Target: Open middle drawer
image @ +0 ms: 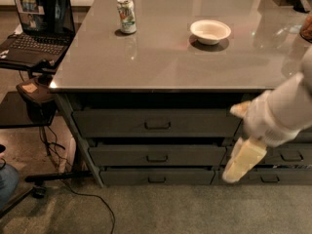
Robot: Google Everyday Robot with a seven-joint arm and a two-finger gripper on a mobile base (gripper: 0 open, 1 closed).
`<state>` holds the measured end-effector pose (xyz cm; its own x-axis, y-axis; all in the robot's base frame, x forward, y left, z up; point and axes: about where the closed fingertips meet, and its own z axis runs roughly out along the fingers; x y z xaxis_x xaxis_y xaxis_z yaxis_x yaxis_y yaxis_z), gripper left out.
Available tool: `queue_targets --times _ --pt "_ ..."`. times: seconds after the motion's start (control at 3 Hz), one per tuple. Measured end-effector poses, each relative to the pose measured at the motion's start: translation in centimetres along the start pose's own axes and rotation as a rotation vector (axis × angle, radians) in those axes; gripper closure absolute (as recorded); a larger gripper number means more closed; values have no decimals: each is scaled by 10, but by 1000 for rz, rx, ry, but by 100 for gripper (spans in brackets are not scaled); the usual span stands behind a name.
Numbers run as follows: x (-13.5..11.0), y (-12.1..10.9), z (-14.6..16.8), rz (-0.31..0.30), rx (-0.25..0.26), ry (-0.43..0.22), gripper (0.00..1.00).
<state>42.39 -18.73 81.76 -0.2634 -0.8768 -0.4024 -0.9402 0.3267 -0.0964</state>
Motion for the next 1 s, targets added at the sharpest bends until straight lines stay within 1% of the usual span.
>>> queue_targets --times 0.33,0.67,1.0 --pt "24 19 80 56 -49 -57 0" --pt "21 6 88 63 6 -77 0" --pt "21 6 88 63 7 -77 0"
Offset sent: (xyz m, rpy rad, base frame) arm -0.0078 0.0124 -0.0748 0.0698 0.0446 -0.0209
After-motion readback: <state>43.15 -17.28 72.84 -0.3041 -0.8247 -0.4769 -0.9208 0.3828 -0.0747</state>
